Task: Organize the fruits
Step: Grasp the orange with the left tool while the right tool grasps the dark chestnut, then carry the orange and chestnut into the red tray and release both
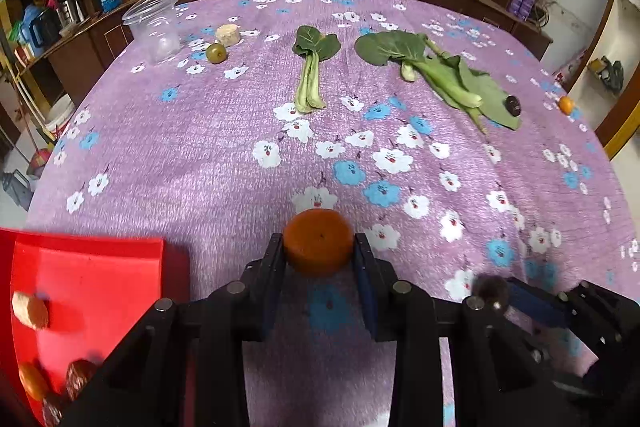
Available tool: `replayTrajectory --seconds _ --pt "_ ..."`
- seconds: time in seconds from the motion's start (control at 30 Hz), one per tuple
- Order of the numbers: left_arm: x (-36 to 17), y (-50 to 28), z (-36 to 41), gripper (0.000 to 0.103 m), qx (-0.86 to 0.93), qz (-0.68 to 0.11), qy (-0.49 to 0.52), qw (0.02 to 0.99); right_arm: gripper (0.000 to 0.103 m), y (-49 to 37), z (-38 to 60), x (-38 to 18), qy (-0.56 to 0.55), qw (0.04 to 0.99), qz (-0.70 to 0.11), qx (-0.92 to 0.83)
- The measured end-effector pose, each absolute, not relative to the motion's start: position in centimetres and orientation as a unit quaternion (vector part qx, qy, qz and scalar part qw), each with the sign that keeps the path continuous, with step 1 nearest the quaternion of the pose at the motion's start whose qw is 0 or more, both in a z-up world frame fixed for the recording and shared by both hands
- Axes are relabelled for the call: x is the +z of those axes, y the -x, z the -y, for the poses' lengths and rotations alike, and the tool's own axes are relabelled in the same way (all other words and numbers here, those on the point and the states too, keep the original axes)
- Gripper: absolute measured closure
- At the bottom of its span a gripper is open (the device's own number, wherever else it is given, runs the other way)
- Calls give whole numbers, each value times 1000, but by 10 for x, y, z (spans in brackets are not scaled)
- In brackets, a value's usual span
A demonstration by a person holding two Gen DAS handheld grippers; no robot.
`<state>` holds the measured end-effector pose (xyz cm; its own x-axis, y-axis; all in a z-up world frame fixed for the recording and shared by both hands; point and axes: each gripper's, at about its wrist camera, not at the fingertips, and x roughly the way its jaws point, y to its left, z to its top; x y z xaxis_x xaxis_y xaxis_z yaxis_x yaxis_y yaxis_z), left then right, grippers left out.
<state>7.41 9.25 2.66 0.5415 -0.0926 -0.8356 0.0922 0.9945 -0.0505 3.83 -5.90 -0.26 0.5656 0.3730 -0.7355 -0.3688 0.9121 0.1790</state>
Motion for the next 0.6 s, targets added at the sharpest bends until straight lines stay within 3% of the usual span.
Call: replayTrajectory --seconds 0.6 --pt "80 36 -131 71 -39 -406 54 911 75 6 46 38 -1 898 -382 219"
